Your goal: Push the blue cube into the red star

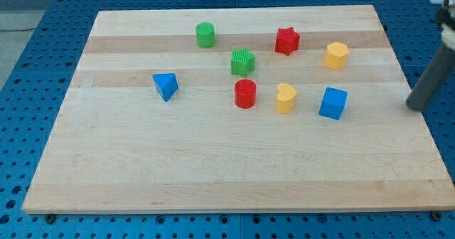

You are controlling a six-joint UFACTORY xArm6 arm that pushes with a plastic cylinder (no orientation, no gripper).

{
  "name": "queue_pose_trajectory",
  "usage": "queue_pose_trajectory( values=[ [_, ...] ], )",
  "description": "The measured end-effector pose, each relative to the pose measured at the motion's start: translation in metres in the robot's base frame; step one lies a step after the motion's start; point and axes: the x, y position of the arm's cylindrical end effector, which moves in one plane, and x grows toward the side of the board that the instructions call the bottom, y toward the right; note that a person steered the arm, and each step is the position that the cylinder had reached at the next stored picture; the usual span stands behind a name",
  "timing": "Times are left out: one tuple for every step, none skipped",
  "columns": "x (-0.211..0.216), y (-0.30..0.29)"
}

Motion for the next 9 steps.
queue_pose_trajectory(
  values=[
    [0.02,-0.056],
    [0.012,-0.103],
    [-0.018,-0.12],
    [-0.047,-0.128],
    [-0.051,-0.139],
    [-0.043,-0.164],
    [-0.042,-0.185],
    [-0.055,-0.189],
    [-0.081,-0.189]
  ],
)
